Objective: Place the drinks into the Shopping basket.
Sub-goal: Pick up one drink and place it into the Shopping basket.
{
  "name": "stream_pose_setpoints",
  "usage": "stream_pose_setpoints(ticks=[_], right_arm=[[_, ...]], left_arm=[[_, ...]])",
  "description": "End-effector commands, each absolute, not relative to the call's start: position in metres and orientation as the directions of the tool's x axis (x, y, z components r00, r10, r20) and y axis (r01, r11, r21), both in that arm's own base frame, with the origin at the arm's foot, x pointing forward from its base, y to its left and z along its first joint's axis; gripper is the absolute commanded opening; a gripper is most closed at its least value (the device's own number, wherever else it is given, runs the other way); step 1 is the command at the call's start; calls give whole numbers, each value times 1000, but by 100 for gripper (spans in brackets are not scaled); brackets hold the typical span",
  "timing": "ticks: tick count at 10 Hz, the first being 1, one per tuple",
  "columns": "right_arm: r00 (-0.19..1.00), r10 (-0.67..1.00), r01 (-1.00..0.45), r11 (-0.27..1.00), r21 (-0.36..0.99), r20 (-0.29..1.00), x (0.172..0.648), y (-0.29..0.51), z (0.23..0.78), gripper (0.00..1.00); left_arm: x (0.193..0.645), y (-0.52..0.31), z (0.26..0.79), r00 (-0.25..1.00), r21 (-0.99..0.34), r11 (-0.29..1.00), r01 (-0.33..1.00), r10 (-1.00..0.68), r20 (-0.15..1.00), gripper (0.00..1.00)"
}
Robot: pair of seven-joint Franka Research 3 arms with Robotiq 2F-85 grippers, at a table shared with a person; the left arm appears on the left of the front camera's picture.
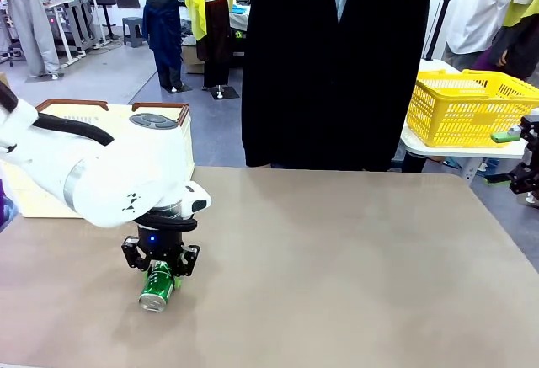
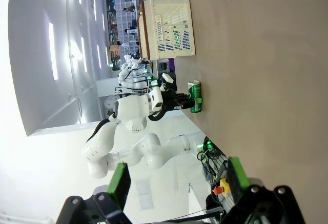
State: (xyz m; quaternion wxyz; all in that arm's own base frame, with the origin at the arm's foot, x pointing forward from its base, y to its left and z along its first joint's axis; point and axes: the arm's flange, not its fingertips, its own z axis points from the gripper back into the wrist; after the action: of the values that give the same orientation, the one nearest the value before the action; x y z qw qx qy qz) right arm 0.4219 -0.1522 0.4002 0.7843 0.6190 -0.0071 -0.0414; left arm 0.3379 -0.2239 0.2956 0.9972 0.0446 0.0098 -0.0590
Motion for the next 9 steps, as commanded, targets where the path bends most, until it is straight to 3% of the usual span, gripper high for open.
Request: stream_pose_setpoints(ticks=[1,3,5,6,8,9], right_arm=[[998,-57,42,231,972,-30,420,-154,402,100],[998,-57,42,231,972,-30,420,-154,402,100],[998,-57,42,231,972,-30,420,-154,402,100],[998,-57,42,231,972,-30,420,-154,402,100],[998,-57,42,231,972,-30,420,-154,402,100],[998,-57,42,231,972,-30,420,-154,402,100]], left_arm=[[313,-211,326,978,40,977,208,-208,15,0],[305,-207,426,958,-14,962,272,-269,98,0],[345,-182,515,978,-68,981,179,-170,122,0],[370,-161,540,986,-122,983,134,-120,119,0],[416,-115,571,959,-199,979,-50,102,264,0],[437,-104,571,946,-211,975,-71,133,297,0]])
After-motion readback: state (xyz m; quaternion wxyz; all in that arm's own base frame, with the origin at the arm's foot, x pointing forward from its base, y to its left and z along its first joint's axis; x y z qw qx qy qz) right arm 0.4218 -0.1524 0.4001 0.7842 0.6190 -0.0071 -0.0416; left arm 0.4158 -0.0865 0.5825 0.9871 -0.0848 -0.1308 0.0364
